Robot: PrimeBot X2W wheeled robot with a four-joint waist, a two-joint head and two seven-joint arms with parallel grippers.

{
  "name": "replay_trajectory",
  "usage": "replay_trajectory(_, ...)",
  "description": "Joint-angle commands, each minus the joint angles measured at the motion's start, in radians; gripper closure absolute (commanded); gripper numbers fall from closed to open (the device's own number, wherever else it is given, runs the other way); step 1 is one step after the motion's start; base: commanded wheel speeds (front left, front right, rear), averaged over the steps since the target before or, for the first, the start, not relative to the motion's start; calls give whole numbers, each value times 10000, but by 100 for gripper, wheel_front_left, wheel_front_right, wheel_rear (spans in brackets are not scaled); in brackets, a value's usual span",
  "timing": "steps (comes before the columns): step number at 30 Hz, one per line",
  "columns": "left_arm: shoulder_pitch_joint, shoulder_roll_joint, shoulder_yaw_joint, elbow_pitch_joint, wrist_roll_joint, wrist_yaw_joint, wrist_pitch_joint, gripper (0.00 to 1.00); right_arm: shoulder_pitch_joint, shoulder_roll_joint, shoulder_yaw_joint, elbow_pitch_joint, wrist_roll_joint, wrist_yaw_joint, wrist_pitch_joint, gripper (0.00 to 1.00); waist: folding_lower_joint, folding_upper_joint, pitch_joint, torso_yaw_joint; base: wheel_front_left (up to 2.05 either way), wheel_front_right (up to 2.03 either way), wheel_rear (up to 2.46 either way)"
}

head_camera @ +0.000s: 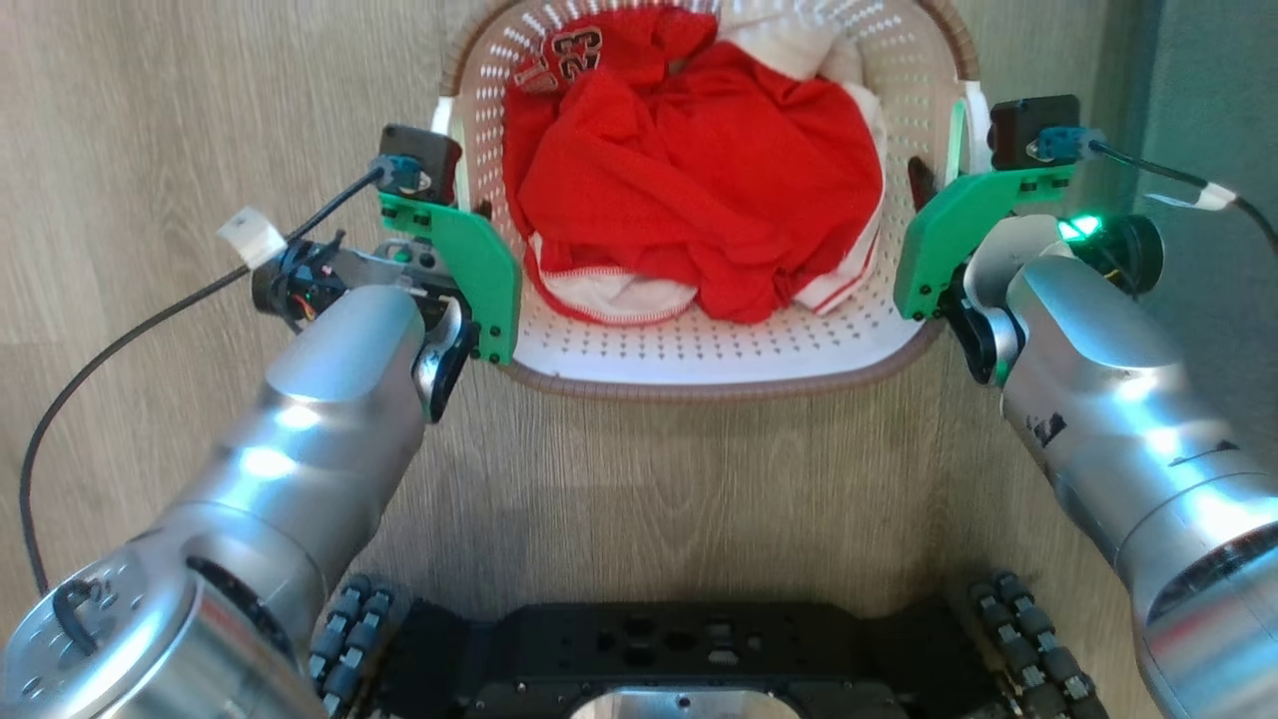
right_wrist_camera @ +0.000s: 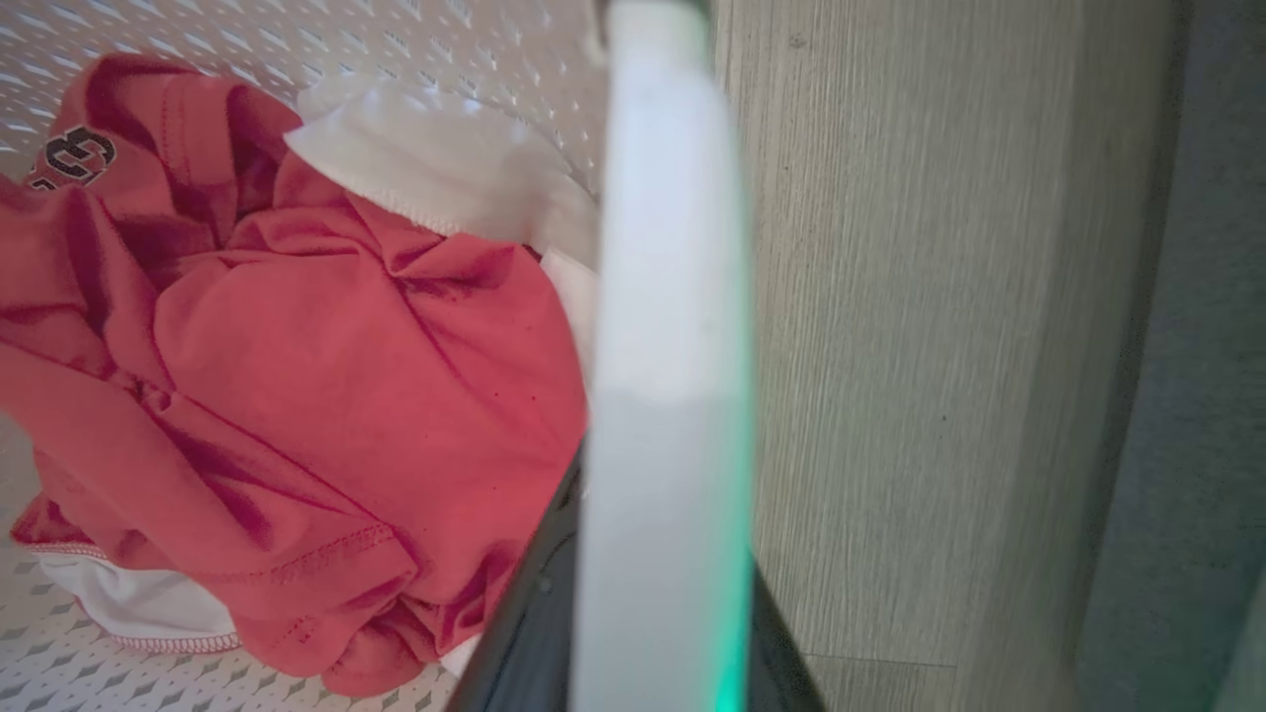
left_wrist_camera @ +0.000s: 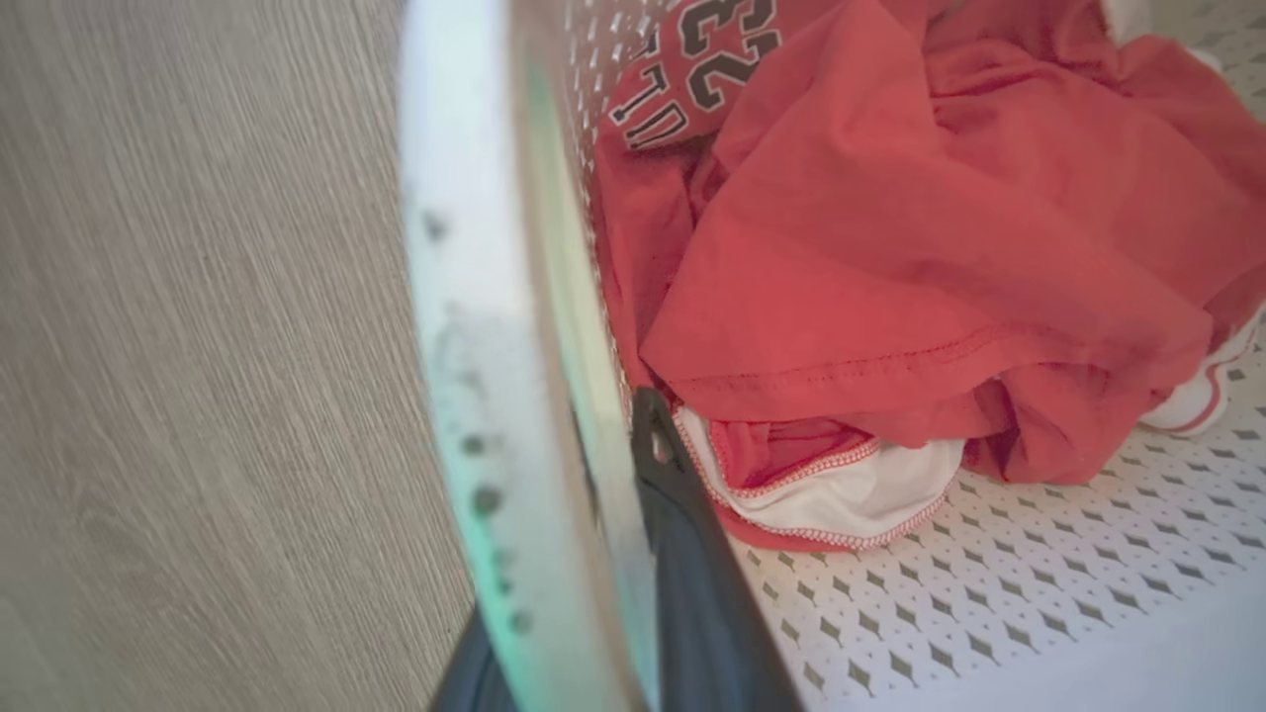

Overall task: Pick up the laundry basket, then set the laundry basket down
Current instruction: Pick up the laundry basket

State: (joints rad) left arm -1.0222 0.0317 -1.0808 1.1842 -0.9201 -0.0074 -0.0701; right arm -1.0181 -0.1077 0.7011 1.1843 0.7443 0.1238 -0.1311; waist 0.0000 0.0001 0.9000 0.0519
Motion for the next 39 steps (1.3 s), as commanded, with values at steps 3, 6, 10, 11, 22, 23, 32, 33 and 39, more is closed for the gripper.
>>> replay_trajectory(3,294,185,-350,-94,-23,-307,292,100,668,54,528,7,79,69,569,100,0,-1,-548,-32,0,0,0)
replay_trajectory(6,415,185,-515,-53,-173,-395,420,100,864,48,839,3,249,69,1240,100,0,-1,-1063,-35,0,0,0)
replay_trajectory(10,634,185,-741,-31,-364,-523,667,100,1086,-11,1168,-48,484,69,1859,100,0,-1,-1815,-45,0,0,0)
replay_trajectory(11,694,185,-800,-23,-411,-566,747,100,1141,-18,1229,-61,557,69,1992,100,0,-1,-2010,-45,0,0,0)
replay_trajectory(22,1292,185,-1254,41,-786,-935,1125,100,1950,255,1474,-548,1849,69,3206,100,0,-1,-3886,-134,0,0,0)
replay_trajectory(23,1391,185,-1287,72,-825,-961,1182,100,2041,277,1575,-623,1919,69,3311,100,0,-1,-4108,-149,0,0,0)
replay_trajectory(32,2469,185,-1515,223,-1172,-1156,1754,100,2816,476,2363,-609,2321,69,3815,100,0,-1,-5867,-333,0,0,0)
replay_trajectory(33,2585,185,-1532,252,-1203,-1169,1793,100,2903,496,2430,-617,2391,69,3884,100,0,-1,-6040,-349,0,0,0)
replay_trajectory(39,3198,185,-1616,433,-1315,-1213,1856,100,3298,557,2876,-569,2665,69,4230,100,0,-1,-7017,-391,0,0,0)
